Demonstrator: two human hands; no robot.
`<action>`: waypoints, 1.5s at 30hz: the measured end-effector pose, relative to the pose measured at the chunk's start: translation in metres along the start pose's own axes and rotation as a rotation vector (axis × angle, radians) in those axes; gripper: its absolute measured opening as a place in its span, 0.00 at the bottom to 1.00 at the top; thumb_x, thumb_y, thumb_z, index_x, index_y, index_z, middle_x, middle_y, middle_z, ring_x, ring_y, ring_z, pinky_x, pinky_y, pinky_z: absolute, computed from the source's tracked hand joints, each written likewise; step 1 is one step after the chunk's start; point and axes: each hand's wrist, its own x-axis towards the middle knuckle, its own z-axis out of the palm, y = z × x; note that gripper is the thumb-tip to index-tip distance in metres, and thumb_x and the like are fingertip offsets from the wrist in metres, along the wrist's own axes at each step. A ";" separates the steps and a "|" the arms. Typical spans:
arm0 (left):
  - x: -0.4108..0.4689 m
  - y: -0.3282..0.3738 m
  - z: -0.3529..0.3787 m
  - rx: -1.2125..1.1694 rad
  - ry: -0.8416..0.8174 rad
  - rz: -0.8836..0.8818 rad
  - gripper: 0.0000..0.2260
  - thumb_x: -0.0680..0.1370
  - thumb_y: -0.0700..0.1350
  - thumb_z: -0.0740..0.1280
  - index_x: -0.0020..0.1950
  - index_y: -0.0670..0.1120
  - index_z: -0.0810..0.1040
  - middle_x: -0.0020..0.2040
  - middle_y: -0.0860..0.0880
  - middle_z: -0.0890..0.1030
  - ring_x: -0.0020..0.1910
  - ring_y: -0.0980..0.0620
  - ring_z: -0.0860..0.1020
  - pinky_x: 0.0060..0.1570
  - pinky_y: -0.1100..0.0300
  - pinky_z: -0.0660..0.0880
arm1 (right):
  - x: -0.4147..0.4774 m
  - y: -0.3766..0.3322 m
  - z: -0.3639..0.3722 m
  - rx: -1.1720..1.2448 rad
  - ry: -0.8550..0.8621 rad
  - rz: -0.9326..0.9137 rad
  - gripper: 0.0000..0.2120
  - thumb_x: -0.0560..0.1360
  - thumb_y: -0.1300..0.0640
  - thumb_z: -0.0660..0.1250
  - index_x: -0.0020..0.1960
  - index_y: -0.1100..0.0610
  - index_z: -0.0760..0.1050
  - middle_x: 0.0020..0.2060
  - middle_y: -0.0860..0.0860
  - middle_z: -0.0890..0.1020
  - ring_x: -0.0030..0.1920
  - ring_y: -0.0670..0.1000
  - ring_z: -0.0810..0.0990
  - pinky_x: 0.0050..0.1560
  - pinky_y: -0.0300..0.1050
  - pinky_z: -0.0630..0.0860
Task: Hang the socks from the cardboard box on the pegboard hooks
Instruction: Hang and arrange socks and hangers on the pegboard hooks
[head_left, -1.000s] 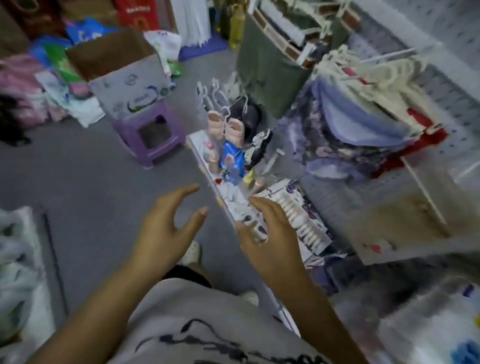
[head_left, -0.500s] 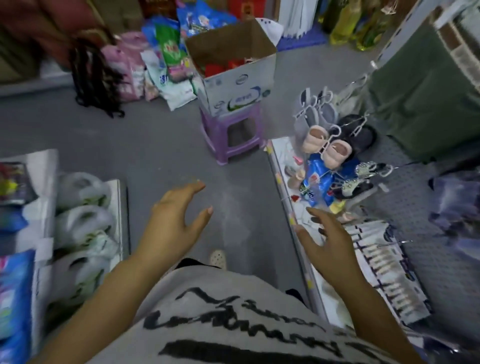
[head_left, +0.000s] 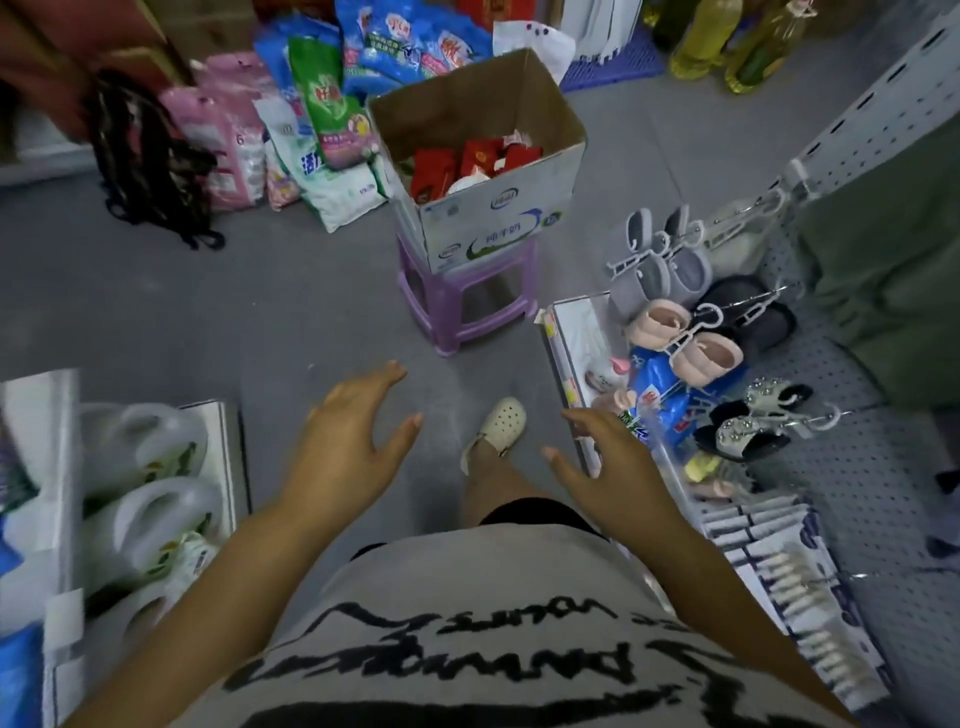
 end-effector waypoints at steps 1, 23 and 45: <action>0.014 0.002 0.002 -0.008 0.004 0.004 0.24 0.80 0.50 0.70 0.75 0.46 0.72 0.74 0.47 0.74 0.73 0.46 0.71 0.72 0.44 0.68 | 0.017 0.002 -0.001 -0.002 -0.006 0.012 0.19 0.76 0.54 0.73 0.66 0.54 0.75 0.57 0.44 0.76 0.58 0.44 0.75 0.58 0.27 0.66; 0.412 -0.051 -0.075 0.027 -0.052 -0.067 0.25 0.79 0.47 0.72 0.74 0.41 0.72 0.72 0.40 0.74 0.71 0.40 0.71 0.71 0.50 0.65 | 0.431 -0.074 -0.029 -0.037 0.015 0.017 0.18 0.77 0.54 0.72 0.65 0.56 0.76 0.61 0.53 0.80 0.59 0.53 0.78 0.59 0.46 0.75; 0.715 -0.138 -0.061 0.189 -0.755 0.284 0.27 0.81 0.53 0.66 0.76 0.44 0.62 0.68 0.42 0.75 0.63 0.41 0.76 0.60 0.43 0.75 | 0.632 -0.087 0.153 0.373 0.085 0.967 0.25 0.78 0.48 0.70 0.70 0.58 0.72 0.65 0.57 0.79 0.63 0.58 0.78 0.64 0.54 0.76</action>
